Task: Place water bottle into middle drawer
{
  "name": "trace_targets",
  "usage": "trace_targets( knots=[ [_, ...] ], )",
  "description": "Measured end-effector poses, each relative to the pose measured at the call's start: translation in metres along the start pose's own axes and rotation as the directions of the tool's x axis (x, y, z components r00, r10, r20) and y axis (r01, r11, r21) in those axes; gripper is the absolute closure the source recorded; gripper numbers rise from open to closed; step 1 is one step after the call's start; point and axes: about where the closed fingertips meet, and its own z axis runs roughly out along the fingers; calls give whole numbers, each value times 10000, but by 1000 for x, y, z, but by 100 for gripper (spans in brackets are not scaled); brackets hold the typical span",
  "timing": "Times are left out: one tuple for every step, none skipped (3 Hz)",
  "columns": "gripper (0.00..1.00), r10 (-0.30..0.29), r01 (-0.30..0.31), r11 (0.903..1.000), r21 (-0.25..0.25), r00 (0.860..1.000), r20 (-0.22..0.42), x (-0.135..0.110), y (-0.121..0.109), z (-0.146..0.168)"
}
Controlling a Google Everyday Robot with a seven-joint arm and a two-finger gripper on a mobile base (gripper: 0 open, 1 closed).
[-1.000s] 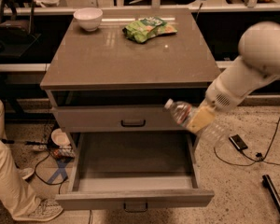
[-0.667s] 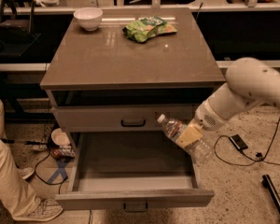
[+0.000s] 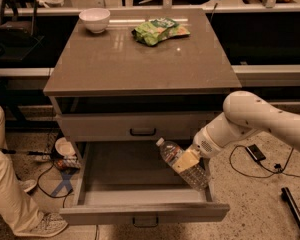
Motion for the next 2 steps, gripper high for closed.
trace_targets(
  knots=[
    [100,97,-97,10000,-21,9999,123,0,-11,30],
    [100,234,-230,9996,-190,9995,221,-4,-27,73]
  ],
)
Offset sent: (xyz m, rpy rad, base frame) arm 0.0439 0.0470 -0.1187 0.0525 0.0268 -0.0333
